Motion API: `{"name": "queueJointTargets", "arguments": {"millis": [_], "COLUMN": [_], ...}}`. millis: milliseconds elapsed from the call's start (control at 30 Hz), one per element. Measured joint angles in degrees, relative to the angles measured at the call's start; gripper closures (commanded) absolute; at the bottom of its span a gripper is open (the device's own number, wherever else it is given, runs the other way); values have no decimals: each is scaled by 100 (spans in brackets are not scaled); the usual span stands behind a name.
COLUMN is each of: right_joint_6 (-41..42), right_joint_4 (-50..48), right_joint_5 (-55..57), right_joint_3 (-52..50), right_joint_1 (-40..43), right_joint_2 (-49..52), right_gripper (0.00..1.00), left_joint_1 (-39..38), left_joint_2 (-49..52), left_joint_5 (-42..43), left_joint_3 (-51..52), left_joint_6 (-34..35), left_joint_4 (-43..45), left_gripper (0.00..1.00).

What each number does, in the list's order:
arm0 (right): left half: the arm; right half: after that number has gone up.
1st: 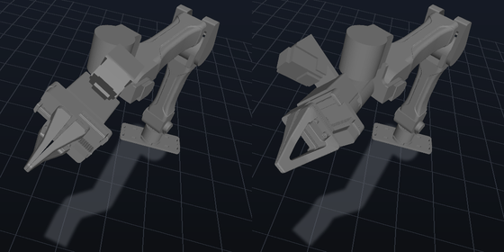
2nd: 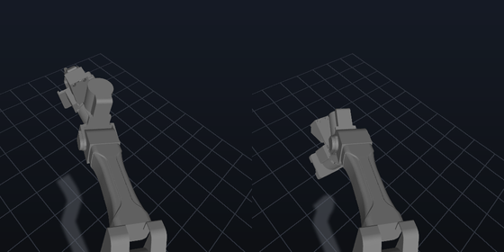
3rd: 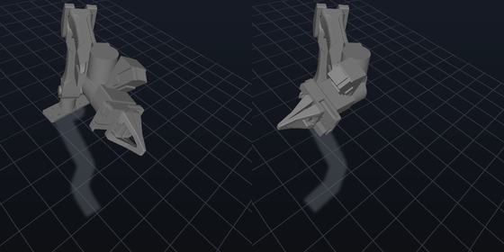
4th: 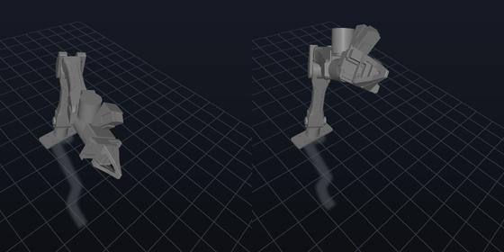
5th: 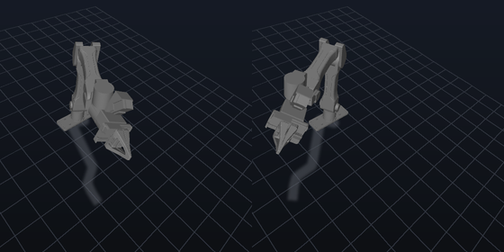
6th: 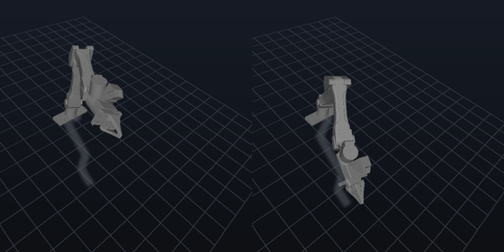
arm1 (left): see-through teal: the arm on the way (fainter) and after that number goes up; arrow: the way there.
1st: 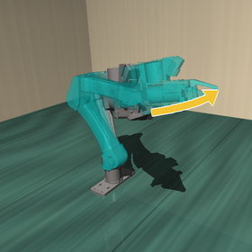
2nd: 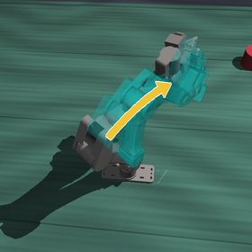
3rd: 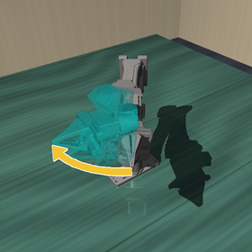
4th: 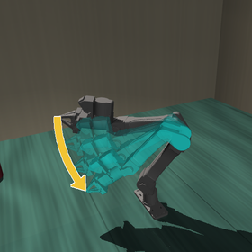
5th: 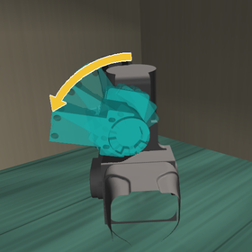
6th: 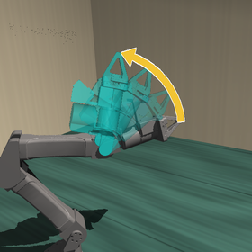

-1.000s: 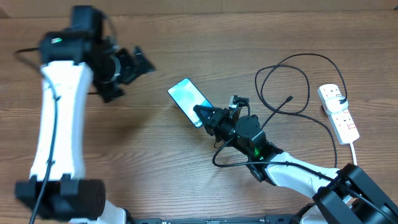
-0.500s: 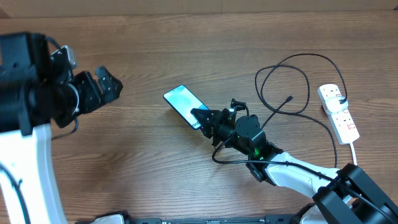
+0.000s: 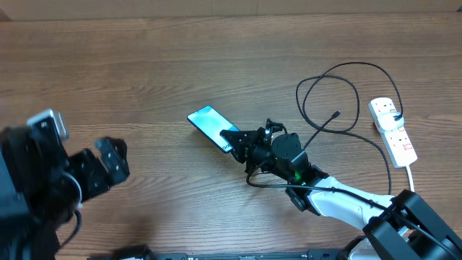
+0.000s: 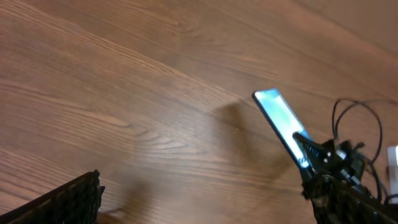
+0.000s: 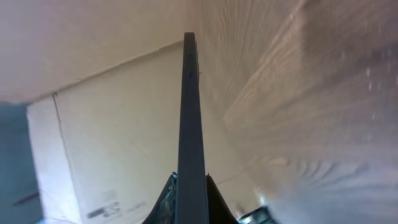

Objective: Plug charger to phone and switch on socket
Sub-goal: 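Open the left gripper and pull it back from the phone, then move the left gripper to grasp the phone's top end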

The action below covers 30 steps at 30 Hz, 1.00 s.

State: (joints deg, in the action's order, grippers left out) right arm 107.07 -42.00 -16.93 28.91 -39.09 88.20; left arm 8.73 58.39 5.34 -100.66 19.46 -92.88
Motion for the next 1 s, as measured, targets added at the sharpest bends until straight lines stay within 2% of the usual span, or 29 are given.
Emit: {"name": "queueJointTargets", "arguments": {"millis": [100, 267, 400, 567, 667, 767, 1000], "right_joint_6": [780, 885, 887, 885, 883, 881, 885], "right_joint_4": [-173, -1036, -1327, -1025, -894, -901, -1010], "right_joint_5": [-219, -420, -511, -643, -719, -743, -758], "right_joint_3": [-9, -11, -9, -9, -9, -9, -9], "right_joint_1": [0, 0, 0, 0, 0, 0, 0], "right_joint_2": [9, 15, 15, 15, 15, 15, 15], "right_gripper": [96, 96, 96, 96, 96, 96, 96], "left_joint_1": [0, 0, 0, 0, 0, 0, -63], "left_joint_2": [-387, -772, -721, -391, -92, 236, 1051], "left_joint_5": [-26, 61, 935, 2511, 3167, 3694, 4395], "left_joint_3": [577, 1775, 2811, 3821, 4030, 4044, 4050], "left_joint_6": [273, 990, 1475, 2096, 2516, 2850, 3167], "left_joint_4": [256, 713, 1825, 3440, 3783, 3969, 4024], "left_gripper": [0, 0, 1, 5, 9, 18, 23]}}
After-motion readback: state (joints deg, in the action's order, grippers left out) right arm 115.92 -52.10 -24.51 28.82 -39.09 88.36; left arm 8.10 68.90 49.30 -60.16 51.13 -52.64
